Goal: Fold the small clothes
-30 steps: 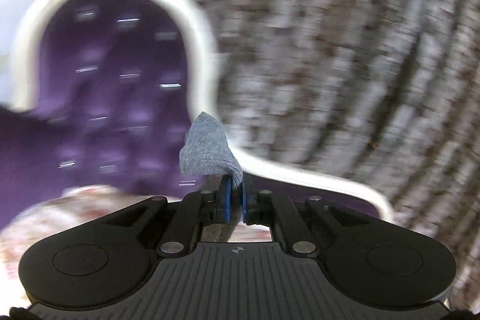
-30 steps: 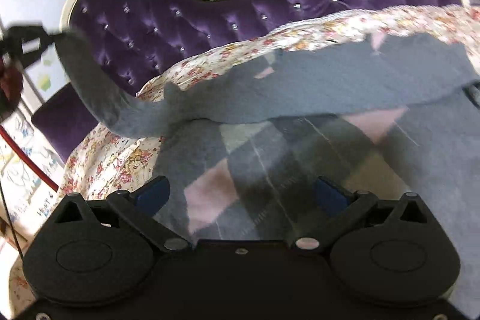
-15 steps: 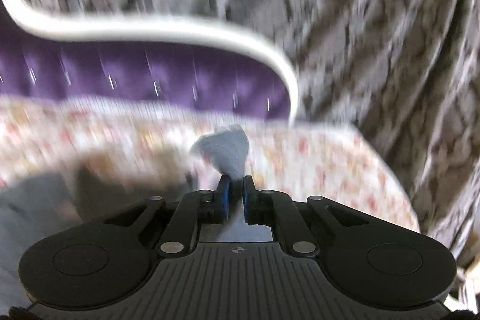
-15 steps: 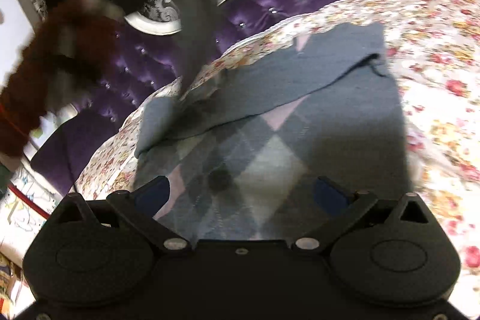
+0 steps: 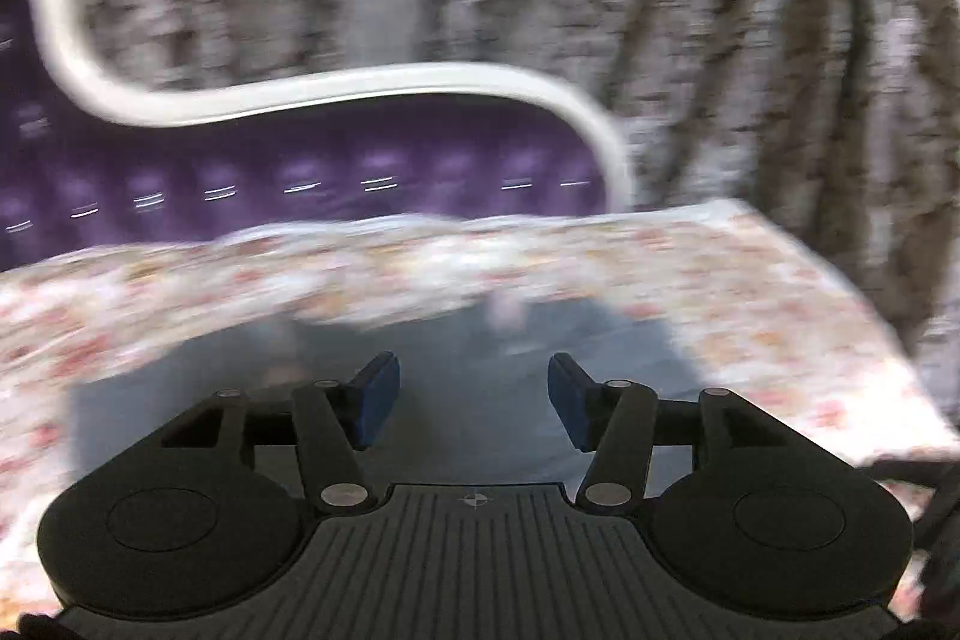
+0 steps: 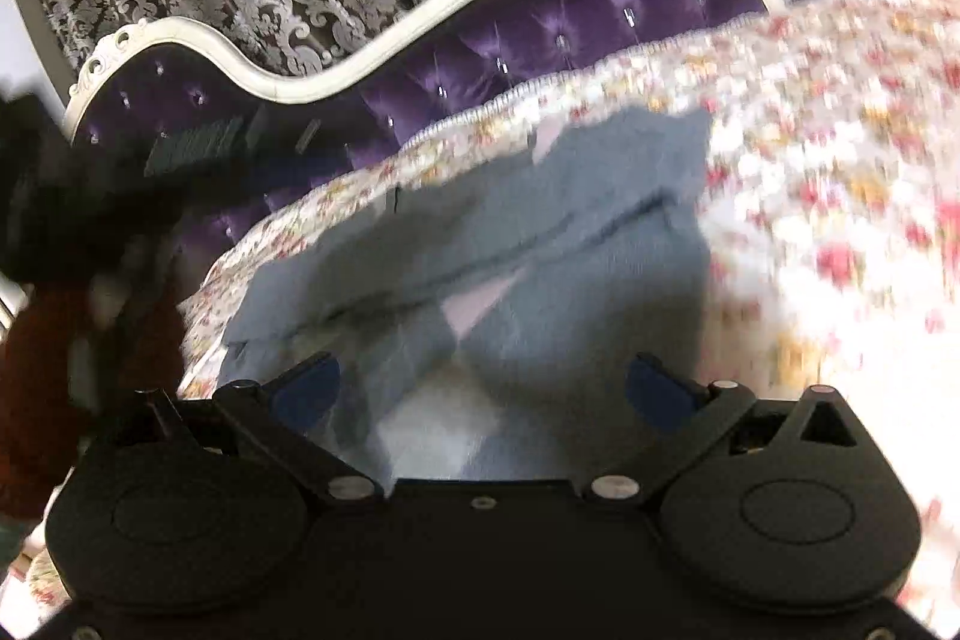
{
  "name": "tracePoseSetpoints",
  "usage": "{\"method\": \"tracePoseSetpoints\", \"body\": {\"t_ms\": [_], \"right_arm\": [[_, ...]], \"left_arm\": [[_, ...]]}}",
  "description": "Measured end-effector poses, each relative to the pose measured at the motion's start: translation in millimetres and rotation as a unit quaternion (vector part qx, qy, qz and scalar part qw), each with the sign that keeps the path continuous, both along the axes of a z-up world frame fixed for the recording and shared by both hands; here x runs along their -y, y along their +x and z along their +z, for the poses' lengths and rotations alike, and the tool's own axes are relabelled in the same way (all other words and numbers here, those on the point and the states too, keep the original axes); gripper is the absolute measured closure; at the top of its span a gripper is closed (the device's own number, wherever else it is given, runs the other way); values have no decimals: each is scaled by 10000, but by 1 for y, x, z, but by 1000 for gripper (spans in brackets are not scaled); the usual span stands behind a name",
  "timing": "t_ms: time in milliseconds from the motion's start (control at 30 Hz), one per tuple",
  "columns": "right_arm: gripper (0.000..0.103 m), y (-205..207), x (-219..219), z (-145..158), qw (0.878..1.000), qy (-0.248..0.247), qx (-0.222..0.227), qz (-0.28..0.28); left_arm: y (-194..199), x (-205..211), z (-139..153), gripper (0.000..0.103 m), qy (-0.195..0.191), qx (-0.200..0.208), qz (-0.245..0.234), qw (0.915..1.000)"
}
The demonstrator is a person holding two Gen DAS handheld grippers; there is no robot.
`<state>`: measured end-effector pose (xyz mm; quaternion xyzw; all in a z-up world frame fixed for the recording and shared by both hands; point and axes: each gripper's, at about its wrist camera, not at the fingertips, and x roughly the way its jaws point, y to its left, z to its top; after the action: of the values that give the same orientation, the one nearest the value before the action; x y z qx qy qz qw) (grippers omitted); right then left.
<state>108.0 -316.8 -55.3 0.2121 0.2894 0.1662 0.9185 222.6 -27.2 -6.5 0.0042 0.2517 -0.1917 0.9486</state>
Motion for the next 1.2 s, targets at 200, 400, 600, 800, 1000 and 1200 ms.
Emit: {"method": "tracePoseSetpoints", "body": {"t_ms": [200,400,600,800,1000,1200], "right_arm": [[1,52,12,18,9988,-158,461,-105],[1,108,18,13,9981,-384,447,-193],[23,146,15,-12,9984,-516,-119,-174],[88,143,2,-11,9958,-892,-158,-149],[93,125,13,2,9902,-1309,-184,-455],[51,114,45,-4,9955,-771,-92,-534]], "left_arm": [[29,-68,-37,50,72,-523,1358,9893],[28,-94,-65,48,23,-622,1548,9860],[21,-92,-64,45,67,-541,1597,9857],[24,-95,-67,45,101,-627,1498,9867],[23,-101,-57,44,186,-786,1429,9864],[30,-107,-49,44,143,-689,1489,9863]]}}
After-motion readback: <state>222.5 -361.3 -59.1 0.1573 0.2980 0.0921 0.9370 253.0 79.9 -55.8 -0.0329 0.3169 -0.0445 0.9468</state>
